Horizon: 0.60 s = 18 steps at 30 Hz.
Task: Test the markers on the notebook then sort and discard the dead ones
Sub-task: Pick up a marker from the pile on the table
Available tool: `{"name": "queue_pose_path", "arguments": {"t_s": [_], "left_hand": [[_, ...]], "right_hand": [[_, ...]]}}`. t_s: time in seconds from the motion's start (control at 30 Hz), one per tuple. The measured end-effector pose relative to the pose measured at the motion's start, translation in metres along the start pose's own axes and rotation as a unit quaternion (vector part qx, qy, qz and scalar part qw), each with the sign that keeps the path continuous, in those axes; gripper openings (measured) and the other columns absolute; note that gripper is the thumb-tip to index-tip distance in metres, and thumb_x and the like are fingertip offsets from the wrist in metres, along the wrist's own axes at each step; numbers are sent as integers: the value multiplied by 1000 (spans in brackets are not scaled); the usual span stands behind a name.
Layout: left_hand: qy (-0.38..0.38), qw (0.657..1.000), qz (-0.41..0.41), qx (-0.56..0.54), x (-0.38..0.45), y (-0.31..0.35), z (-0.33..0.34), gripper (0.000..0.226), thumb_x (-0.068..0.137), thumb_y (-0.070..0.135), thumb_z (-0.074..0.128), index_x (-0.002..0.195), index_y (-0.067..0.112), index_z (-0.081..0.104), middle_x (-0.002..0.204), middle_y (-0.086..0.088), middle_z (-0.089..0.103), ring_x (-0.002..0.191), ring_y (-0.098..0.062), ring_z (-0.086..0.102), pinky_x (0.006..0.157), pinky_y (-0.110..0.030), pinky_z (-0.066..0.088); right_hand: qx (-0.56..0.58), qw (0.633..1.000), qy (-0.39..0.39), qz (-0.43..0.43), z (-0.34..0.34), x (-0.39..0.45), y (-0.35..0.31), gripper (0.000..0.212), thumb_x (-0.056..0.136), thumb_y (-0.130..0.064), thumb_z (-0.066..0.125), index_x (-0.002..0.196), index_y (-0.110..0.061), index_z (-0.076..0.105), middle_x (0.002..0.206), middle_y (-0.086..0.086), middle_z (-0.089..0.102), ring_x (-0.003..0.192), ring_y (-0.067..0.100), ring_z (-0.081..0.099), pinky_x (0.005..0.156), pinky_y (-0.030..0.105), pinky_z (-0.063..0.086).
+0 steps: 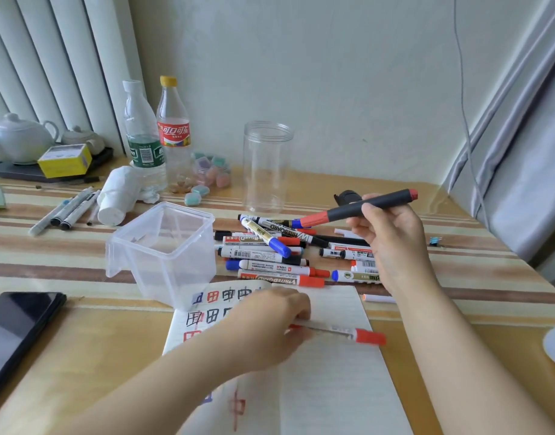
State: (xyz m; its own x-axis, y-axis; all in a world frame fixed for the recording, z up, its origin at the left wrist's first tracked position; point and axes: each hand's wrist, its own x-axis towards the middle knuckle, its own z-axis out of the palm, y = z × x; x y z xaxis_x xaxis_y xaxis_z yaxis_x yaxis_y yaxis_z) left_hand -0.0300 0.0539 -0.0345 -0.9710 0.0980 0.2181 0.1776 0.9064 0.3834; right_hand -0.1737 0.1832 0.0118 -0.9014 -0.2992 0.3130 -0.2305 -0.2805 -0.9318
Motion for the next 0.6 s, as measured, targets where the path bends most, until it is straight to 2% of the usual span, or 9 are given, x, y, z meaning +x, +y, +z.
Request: {"name": "queue_pose_path", "arguments": {"t_s": [0.07,0.13,0.2,0.27,0.33,0.47,0.6], "left_hand": [[84,995,-45,33,1,-16,-2,17,89,34,53,95,18,58,94,4,55,89,-16,50,71,-24,37],[172,979,-89,60,0,-30,-3,16,85,30,60,87,14,60,87,1,55,83,-21,53,65,-28,40],[202,966,-119,105,-1,-39,-1,16,74,23,72,75,12,60,75,-1,56,69,-25,56,53,-31,43],[186,958,-151,160,-5,-40,-2,24,62,18,79,65,12,56,65,-1,53,56,-25,54,42,-29,41],[172,950,-169,200,-11,-37,-3,29,53,16,80,62,13,52,58,-1,50,48,-23,51,38,-25,30],[156,939,-188,243,-22,-39,-1,41,46,11,77,84,7,62,54,-3,52,40,-24,49,38,-22,23],[127,933,-221,255,-26,-44,-4,41,34,9,83,68,10,61,52,-4,50,36,-24,46,38,-19,21]], "right_hand": [[4,1000,5,18,-4,-3,-3,14,92,-4,53,92,-17,58,84,4,66,65,10,66,62,20,52],[5,999,14,43,-7,-6,-2,14,92,-3,53,91,-16,58,83,3,66,63,8,66,58,19,50],[-2,997,21,69,-8,-9,0,13,92,-4,53,90,-16,58,82,4,67,62,7,66,56,18,50],[-18,995,19,92,-7,-13,3,12,92,-5,53,89,-16,59,83,6,67,62,8,65,57,20,50],[-32,994,8,108,-6,-18,6,11,92,-6,53,89,-15,59,84,8,69,62,10,65,60,23,49],[-51,991,-5,121,-3,-23,9,8,92,-7,54,93,-13,59,87,8,71,67,15,66,58,21,49],[-50,989,-10,138,4,-26,10,6,91,-7,56,94,-10,60,79,6,71,63,13,66,56,19,50]]}}
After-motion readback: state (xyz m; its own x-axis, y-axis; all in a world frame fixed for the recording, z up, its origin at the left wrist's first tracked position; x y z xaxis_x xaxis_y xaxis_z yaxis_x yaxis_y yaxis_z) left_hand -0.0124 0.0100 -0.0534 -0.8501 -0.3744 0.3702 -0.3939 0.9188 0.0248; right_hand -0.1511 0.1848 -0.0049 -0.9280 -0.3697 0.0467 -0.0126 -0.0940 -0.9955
